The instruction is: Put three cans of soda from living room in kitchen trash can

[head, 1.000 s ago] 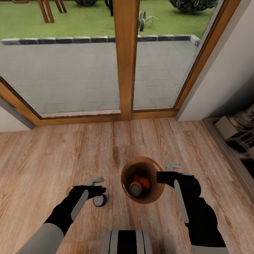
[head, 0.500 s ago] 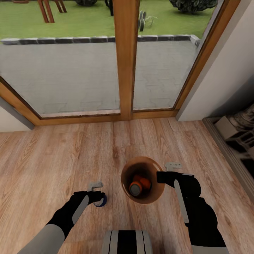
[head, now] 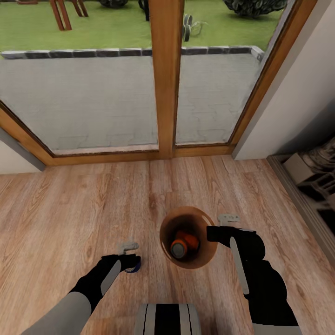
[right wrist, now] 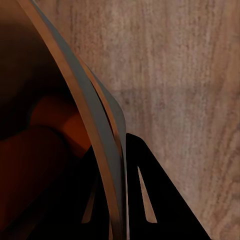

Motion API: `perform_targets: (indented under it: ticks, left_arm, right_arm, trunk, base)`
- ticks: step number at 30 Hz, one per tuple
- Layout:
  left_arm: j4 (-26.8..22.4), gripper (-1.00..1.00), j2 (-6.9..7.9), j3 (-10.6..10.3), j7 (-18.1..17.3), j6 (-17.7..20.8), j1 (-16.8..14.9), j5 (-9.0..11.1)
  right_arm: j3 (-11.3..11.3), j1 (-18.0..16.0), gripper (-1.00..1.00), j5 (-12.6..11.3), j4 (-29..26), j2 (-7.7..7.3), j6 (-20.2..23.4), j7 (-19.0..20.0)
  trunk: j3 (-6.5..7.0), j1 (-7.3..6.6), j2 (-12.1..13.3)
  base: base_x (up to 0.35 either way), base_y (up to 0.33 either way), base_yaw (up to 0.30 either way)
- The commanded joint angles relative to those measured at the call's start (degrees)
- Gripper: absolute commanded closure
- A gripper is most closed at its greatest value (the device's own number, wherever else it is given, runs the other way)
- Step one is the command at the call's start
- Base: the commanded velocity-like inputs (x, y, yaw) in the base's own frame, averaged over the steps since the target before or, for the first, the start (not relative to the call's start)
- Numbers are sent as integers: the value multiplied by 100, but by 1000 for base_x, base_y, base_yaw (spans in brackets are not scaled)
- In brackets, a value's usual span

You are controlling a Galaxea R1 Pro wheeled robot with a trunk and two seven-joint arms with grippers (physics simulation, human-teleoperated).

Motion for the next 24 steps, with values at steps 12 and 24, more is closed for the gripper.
perform_targets:
  ticks: [12,24]
  left_arm:
    - [300,-100,-33,0,-9,-343,-1,29]
    - [674,100,-203,-3,-51,-765,-1,30]
  right_arm:
    - [5,-1,100,-154,-1,1,3,20]
    - [9,-1,100,-154,-1,1,3,21]
  trunk:
    - [0,0,0]
    - [0,0,0]
  base:
    - [0,0,0]
    - [0,0,0]
